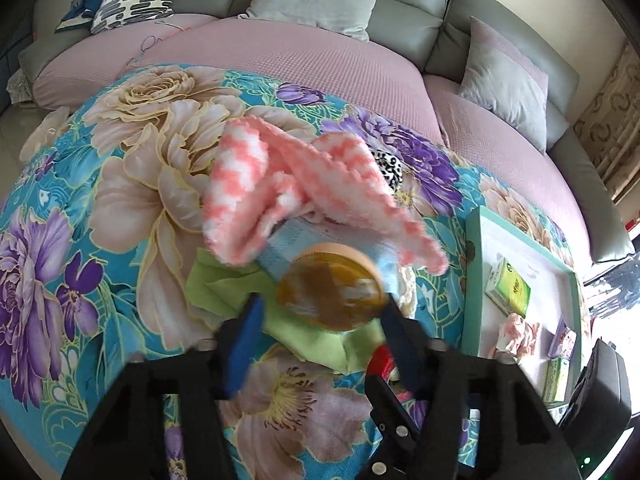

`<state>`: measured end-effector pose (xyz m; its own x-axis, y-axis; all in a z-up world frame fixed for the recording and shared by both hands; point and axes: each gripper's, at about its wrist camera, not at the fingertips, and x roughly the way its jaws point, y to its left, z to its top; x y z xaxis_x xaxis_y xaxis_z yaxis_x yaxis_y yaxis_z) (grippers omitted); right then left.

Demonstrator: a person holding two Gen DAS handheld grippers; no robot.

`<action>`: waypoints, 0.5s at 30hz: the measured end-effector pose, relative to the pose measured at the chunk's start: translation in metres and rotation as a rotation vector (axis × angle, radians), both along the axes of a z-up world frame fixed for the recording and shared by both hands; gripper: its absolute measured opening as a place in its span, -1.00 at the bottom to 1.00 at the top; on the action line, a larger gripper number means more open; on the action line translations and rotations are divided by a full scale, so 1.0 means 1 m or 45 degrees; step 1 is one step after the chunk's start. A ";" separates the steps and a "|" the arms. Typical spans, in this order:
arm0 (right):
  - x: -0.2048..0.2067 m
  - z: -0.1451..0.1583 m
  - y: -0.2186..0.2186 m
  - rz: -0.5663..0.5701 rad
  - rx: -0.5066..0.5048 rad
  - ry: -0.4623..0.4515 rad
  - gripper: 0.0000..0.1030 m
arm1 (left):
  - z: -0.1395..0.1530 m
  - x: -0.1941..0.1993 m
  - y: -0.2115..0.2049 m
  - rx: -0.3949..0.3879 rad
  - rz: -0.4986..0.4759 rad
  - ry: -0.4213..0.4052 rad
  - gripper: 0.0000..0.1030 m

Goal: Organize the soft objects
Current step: 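Grasp the round orange tin with the left gripper while the right grasps the red tape roll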

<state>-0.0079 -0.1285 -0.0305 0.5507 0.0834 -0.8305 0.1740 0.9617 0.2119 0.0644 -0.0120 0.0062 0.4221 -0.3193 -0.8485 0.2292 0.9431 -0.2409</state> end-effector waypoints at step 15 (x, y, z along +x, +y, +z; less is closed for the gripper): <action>-0.003 0.001 -0.004 -0.013 0.045 -0.008 0.11 | 0.004 -0.002 -0.002 0.002 -0.021 -0.020 0.01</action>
<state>-0.0110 -0.1328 -0.0292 0.5570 0.1070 -0.8236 0.1820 0.9518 0.2467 0.0620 -0.0144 0.0103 0.4301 -0.3251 -0.8422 0.2482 0.9396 -0.2359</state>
